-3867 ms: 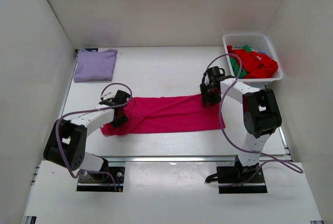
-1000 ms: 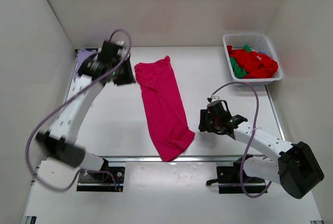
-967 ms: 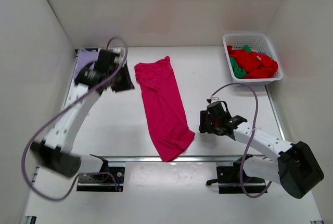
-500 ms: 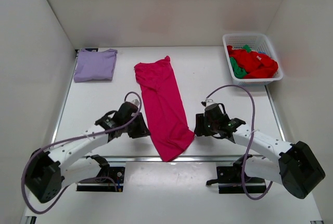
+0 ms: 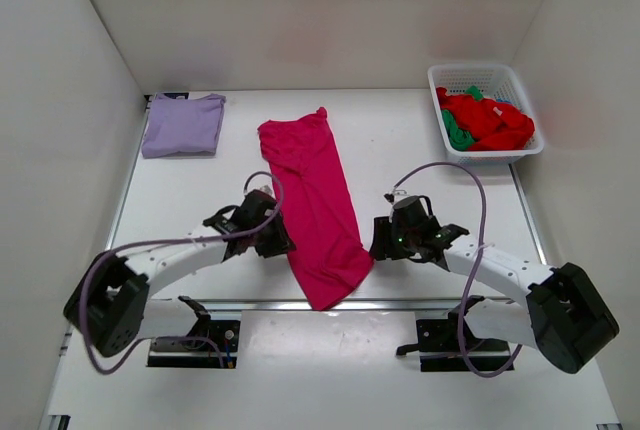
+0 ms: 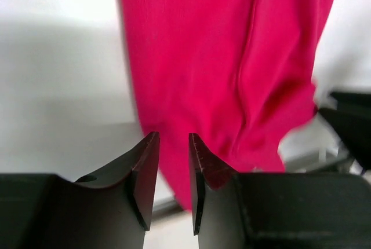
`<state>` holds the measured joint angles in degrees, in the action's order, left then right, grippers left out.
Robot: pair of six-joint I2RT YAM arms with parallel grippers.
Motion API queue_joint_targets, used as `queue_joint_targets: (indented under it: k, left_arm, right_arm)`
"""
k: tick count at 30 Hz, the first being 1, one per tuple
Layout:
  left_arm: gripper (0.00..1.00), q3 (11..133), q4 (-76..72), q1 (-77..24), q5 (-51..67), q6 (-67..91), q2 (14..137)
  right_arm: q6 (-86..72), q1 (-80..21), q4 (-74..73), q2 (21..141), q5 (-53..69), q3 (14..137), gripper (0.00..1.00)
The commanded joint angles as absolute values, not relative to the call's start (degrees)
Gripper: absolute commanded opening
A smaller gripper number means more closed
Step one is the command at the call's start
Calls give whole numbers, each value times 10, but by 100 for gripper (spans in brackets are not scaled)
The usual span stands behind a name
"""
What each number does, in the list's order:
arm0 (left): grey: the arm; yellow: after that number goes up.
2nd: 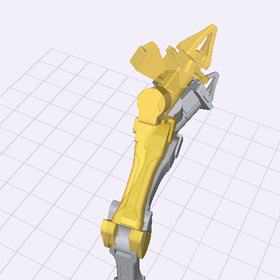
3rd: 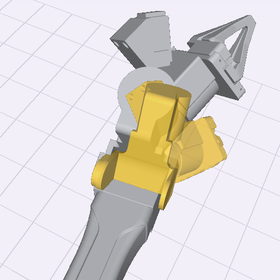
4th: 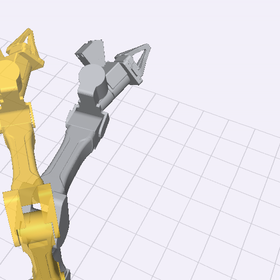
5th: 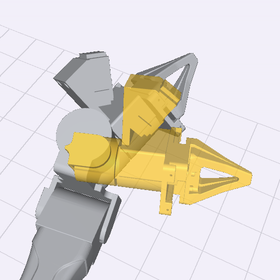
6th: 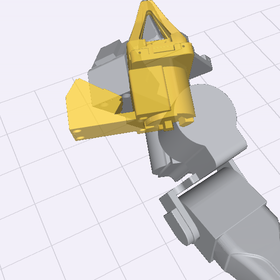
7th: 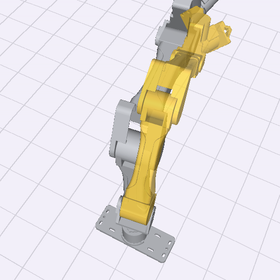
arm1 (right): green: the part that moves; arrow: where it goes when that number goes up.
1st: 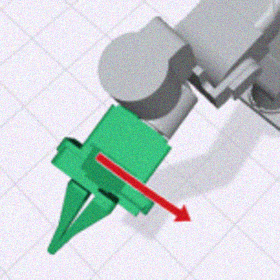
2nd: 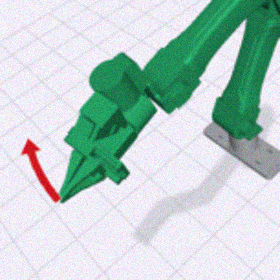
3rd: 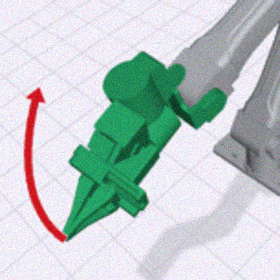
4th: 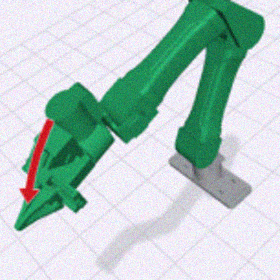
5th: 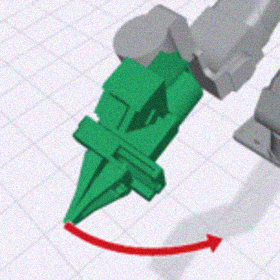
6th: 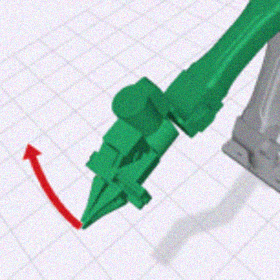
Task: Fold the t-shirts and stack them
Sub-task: Rotate the tshirt 90 degrees
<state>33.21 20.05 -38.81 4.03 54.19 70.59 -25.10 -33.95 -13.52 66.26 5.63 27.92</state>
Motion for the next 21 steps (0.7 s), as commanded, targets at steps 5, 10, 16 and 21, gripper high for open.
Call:
queue_joint_targets:
  k: [5, 10, 16, 21]
  left_arm:
    - [38, 439, 169, -331, 33, 472, 839]
    - [38, 444, 157, -331, 38, 475, 866]
    - [39, 437, 159, -316, 41, 454, 859]
    - [42, 499, 175, -259, 65, 417, 905]
  right_arm:
    - [-236, -370, -115, 679, 62, 301, 35]
    - [-243, -405, -146, 676, 46, 303, 25]
    - [-269, -432, -184, 664, 25, 278, 24]
    - [-287, -472, -194, 675, 11, 272, 24]
